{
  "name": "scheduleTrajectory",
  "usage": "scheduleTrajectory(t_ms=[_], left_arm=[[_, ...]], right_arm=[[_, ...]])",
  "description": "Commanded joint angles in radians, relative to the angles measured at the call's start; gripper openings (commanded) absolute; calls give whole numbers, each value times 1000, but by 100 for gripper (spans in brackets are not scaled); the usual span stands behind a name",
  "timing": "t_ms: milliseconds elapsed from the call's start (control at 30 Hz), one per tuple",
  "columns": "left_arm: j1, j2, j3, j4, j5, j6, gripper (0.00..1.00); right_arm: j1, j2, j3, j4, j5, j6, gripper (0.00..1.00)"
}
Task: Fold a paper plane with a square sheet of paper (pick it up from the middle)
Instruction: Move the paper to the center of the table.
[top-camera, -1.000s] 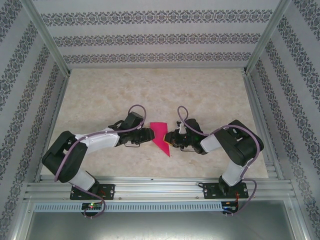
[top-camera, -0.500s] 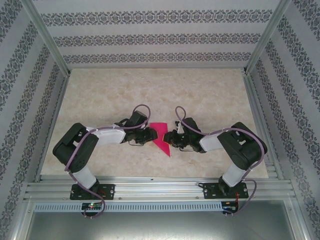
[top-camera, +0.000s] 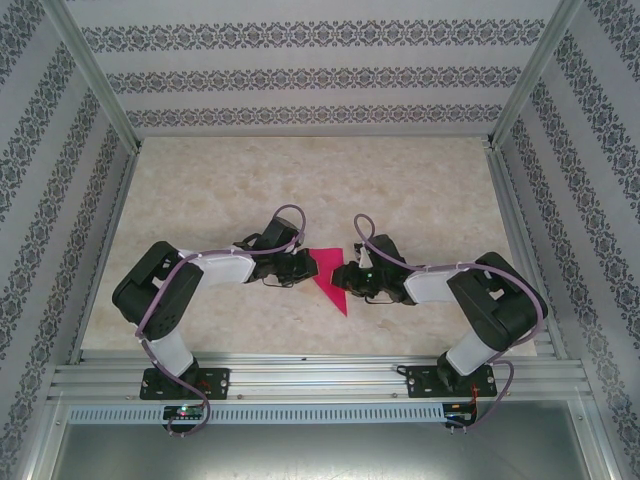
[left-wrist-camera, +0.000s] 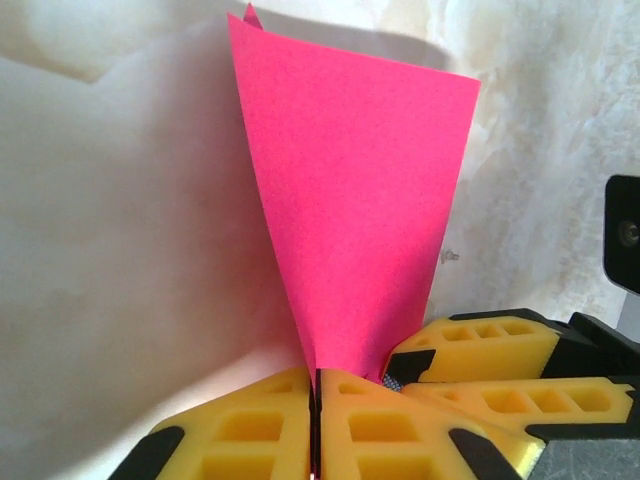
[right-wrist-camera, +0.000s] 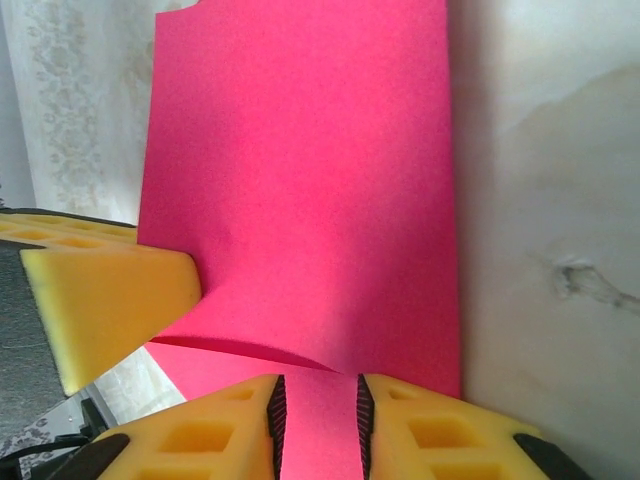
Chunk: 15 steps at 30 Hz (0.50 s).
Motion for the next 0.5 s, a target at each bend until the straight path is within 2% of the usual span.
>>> scheduleTrajectory(t_ms=[0,100,167,300,367,467], left_arm=[[9,-6,3,20,2,-12,7],[9,-45,-11,8,-30,-22,5],[9,-74,-24,1,-54,-38,3],[10,-102,-27,-43,-94,-45,2],[11,-104,-27,-47,-94,-50,2],[10,-110,-38,-26,-95,-69,2]], right_arm=[[-10,-31,10,-85,4,-45,32],[-7,-99,17,-107,7,-74,43],[9,-170,26,-159,62,-130,45],[118,-314,26,-271,314,-292,45],[202,-359,5,-273,474,-376,46],[325,-365,-32,-213,643,-498,47]])
